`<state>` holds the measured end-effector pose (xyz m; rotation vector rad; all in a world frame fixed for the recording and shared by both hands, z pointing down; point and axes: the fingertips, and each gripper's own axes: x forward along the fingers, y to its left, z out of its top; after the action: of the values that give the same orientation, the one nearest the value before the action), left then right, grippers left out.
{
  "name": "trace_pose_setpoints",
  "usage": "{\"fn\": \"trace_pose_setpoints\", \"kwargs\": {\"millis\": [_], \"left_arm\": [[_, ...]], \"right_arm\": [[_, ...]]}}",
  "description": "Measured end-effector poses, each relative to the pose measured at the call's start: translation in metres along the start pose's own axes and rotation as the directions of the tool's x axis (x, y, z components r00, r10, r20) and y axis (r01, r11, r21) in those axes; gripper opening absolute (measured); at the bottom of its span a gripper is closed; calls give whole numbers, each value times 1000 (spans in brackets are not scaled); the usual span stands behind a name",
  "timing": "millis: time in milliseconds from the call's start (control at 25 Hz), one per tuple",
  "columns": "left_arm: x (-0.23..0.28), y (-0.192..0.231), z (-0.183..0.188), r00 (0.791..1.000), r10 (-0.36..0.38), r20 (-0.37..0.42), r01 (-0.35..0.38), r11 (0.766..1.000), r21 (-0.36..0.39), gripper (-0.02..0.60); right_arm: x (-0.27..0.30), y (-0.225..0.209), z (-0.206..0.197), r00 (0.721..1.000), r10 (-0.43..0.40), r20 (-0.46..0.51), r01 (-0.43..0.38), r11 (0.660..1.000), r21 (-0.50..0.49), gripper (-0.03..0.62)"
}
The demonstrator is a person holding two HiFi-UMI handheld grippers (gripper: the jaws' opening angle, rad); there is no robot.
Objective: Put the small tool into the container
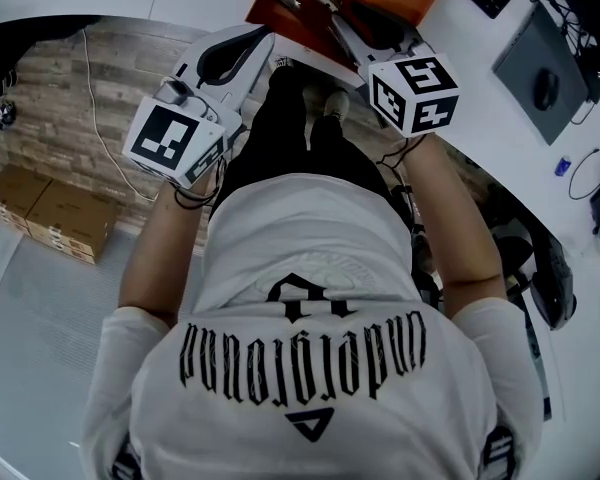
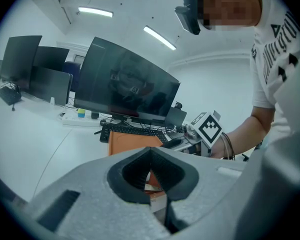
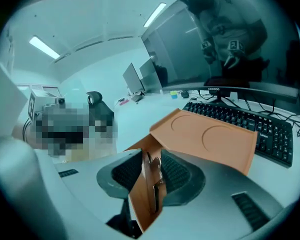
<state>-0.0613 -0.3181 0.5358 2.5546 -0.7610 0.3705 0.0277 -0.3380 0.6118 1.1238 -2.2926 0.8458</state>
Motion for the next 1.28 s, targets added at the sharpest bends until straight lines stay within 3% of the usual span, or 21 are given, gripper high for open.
{"fn": "trace_pose_setpoints", "kwargs": {"millis": [200,600,840,1280], "left_arm": [[-9,-28,8,1000,6,27,-6,1000,17,14],[-32,-83,33,994,21,106,-27,998,54,14],[-43,-118,60,988,16,155,-32,995,98,12],[-76,-173,117,971,21,239,-82,965,249,14]], "right_arm": [[-34,12,10,999,-2,51,5,998,-57,97],[-107,43,33,985,17,171,11,987,-158,27],[-156,70,60,962,82,259,-24,976,-218,23],[-252,101,106,910,118,397,31,936,-351,20]]}}
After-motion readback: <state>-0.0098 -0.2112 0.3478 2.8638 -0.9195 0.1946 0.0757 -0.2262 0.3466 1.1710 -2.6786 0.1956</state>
